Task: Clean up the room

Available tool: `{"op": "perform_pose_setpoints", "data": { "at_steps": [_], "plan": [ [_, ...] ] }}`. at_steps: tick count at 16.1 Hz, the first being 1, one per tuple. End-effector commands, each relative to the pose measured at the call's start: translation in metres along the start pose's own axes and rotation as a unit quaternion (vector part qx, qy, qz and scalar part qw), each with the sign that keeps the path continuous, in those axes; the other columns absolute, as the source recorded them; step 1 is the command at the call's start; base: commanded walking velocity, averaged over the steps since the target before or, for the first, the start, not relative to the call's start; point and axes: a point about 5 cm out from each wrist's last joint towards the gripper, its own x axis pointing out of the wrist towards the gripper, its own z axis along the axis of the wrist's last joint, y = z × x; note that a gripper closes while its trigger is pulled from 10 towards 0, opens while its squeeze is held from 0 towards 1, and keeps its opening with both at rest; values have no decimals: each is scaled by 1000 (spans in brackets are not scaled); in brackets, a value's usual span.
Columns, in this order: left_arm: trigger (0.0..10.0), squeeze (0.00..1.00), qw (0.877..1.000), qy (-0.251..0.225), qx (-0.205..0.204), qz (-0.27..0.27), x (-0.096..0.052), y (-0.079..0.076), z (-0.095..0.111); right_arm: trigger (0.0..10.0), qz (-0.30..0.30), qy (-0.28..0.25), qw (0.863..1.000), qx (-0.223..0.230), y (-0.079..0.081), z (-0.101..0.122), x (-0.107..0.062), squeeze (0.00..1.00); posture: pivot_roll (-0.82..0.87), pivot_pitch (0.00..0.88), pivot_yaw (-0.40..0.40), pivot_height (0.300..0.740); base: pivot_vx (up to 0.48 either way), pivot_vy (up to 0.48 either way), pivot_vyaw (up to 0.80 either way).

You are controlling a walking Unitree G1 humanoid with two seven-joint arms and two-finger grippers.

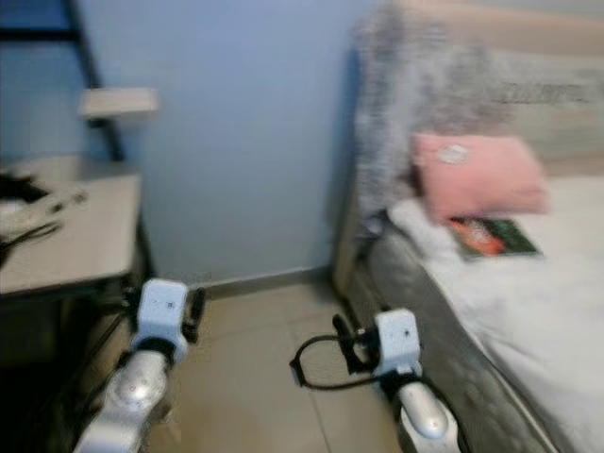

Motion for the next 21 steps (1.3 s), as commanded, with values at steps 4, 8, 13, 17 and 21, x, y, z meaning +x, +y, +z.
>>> {"op": "perform_pose_setpoints", "data": {
  "at_steps": [4,8,13,17,21],
  "plan": [
    [10000,0,1000,4,18,13,0,2,2,10000,0,7,1000,8,-1,-2,0,129,66,0,-67,740,0,0,541],
    [10000,0,994,18,104,24,-5,13,-4,10000,-9,11,1000,18,-3,-5,-4,133,68,0,-64,740,0,0,544],
    [10000,0,999,6,5,31,-8,19,-2,10000,-33,17,999,31,-6,-10,-9,98,80,0,-73,740,87,0,452],
    [10000,0,998,-36,-34,41,-6,20,16,10000,-49,-8,998,31,-14,1,-2,90,85,0,-79,740,478,0,0],
    [10000,0,998,-46,-34,36,-8,17,19,10000,-47,-11,998,30,-14,1,-4,98,88,0,-86,740,472,0,0]
  ]
}}
